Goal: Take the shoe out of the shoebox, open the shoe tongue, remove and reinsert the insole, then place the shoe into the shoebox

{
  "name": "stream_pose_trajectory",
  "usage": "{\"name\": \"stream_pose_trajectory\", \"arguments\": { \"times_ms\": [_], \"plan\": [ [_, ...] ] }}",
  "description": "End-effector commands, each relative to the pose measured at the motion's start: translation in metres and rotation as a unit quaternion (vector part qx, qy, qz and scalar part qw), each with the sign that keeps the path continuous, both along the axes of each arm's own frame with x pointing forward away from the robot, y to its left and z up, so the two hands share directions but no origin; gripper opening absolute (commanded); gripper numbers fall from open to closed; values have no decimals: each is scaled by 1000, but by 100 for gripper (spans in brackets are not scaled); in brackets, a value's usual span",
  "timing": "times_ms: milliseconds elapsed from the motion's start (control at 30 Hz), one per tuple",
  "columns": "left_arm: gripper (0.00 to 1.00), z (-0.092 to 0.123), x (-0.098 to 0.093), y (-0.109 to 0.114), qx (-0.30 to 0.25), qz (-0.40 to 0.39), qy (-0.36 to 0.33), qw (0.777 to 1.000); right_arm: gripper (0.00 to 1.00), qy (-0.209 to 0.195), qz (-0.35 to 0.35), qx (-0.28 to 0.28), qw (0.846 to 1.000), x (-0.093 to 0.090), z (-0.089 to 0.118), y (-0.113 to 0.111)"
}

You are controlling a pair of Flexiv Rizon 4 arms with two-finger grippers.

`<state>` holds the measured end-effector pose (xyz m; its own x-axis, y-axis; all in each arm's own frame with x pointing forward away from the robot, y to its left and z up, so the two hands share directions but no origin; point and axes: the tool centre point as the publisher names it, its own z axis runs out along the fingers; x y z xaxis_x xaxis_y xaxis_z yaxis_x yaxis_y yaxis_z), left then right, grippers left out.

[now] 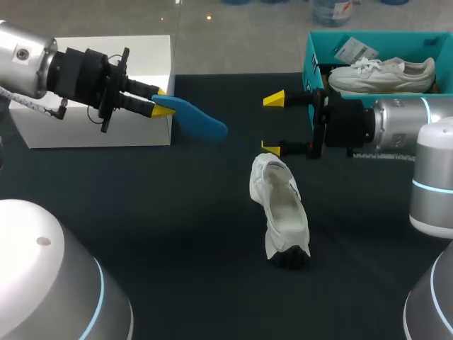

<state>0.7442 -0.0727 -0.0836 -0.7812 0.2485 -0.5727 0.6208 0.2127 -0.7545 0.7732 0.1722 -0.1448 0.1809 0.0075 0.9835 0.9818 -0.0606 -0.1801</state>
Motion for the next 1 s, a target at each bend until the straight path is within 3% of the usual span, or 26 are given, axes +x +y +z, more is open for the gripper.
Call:
{"name": "stream_pose_trajectory", "arguments": {
  "times_ms": [33, 533, 1000],
  "plan": [
    [0, -6, -25, 1, -19, 27, -25, 999, 100, 0, -1, -2, 1000, 0, 0, 1],
    [0, -8, -27, -41, -22, 26, -91, 995, 100, 0, -1, -2, 1000, 0, 0, 1],
    [0, -18, -31, -105, -26, -5, -104, 994, 100, 0, -1, -2, 1000, 0, 0, 1]
  ]
}}
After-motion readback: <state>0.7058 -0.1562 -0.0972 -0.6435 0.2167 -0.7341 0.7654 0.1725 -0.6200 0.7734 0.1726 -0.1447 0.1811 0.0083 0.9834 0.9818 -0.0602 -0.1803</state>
